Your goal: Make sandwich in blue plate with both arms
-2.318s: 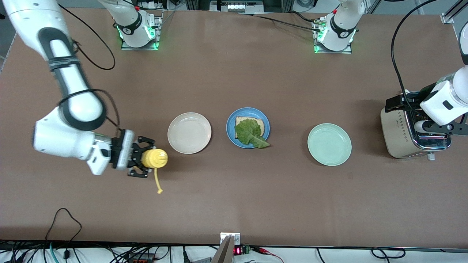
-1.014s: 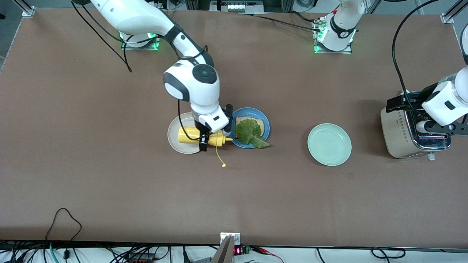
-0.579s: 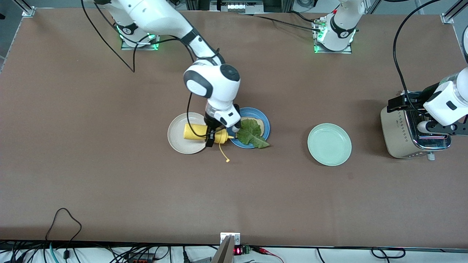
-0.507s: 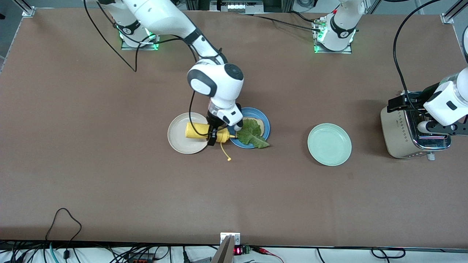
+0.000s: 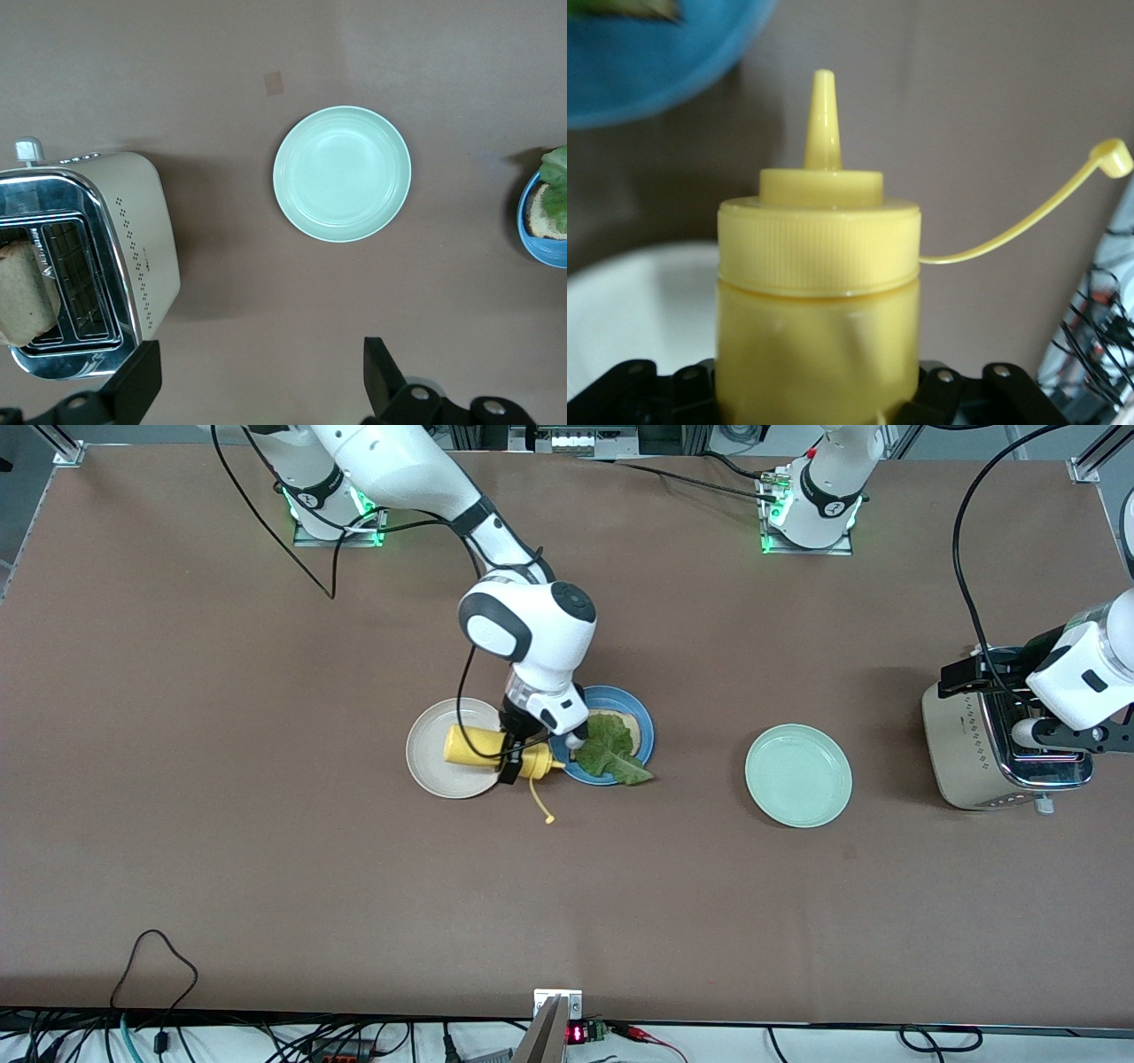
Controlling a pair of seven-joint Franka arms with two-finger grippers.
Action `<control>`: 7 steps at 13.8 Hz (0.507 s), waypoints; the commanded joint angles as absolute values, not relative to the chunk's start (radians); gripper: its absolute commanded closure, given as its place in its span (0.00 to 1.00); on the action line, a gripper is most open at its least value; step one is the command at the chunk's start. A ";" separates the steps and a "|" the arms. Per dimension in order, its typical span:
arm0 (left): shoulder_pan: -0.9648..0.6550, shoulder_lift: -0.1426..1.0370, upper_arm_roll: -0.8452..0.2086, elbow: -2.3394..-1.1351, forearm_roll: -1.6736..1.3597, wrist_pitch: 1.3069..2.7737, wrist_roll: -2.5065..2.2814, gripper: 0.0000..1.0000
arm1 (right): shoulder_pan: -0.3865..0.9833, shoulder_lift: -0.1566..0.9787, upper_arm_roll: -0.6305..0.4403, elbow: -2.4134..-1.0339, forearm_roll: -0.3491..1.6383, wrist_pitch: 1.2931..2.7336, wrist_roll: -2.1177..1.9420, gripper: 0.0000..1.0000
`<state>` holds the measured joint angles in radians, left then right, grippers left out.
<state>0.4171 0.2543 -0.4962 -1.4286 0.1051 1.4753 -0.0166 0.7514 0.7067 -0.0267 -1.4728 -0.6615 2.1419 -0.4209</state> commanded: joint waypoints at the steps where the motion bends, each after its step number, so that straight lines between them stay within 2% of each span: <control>1: 0.422 0.259 -0.499 -1.405 0.089 1.454 -0.014 0.00 | 0.668 0.577 -0.011 -1.490 -0.498 2.094 -0.604 0.74; 7: 0.416 0.270 -0.502 -1.405 0.089 1.456 -0.012 0.00 | 0.447 0.408 -0.011 -1.512 -0.041 2.028 -1.048 0.74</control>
